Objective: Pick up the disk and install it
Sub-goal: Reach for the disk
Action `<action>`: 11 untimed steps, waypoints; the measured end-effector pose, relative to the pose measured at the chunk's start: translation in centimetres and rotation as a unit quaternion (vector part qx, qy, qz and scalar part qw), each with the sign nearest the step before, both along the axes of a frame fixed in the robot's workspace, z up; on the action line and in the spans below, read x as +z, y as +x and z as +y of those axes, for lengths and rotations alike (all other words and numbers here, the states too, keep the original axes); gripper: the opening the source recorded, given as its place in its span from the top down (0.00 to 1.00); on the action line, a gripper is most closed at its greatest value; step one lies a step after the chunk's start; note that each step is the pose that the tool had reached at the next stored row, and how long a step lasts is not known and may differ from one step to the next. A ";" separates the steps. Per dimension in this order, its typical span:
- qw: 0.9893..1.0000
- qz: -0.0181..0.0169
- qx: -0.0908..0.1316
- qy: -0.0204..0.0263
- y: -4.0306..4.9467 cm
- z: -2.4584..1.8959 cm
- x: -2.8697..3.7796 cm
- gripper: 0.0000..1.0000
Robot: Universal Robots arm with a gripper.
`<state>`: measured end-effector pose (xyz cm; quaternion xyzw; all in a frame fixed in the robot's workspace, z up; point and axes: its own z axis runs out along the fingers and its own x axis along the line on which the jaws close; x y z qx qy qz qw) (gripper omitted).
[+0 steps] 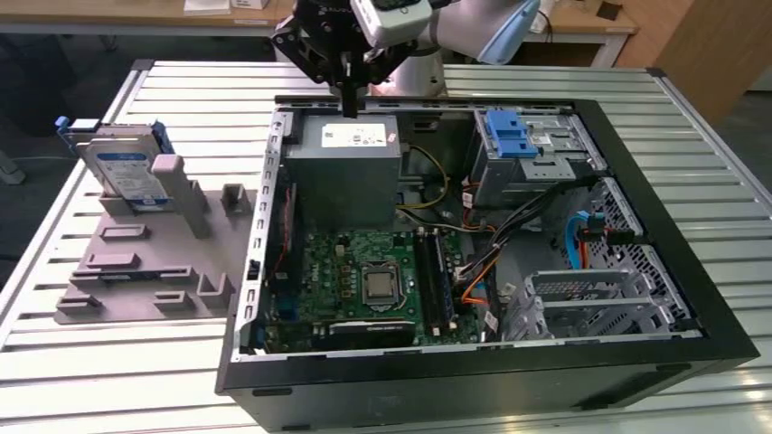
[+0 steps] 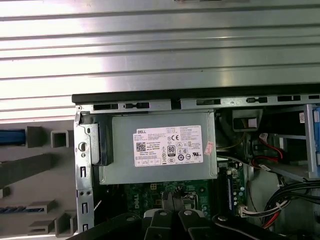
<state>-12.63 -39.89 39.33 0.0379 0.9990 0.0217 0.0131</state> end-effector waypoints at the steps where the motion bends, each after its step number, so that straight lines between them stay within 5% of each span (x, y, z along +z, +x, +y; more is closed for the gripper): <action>1: 1.000 0.000 0.000 0.000 -0.03 0.00 0.00 0.89; 6: 1.000 0.001 0.000 0.000 -0.13 0.02 -0.02 0.89; 11: 1.000 0.014 0.000 0.000 -0.14 0.02 -0.04 0.89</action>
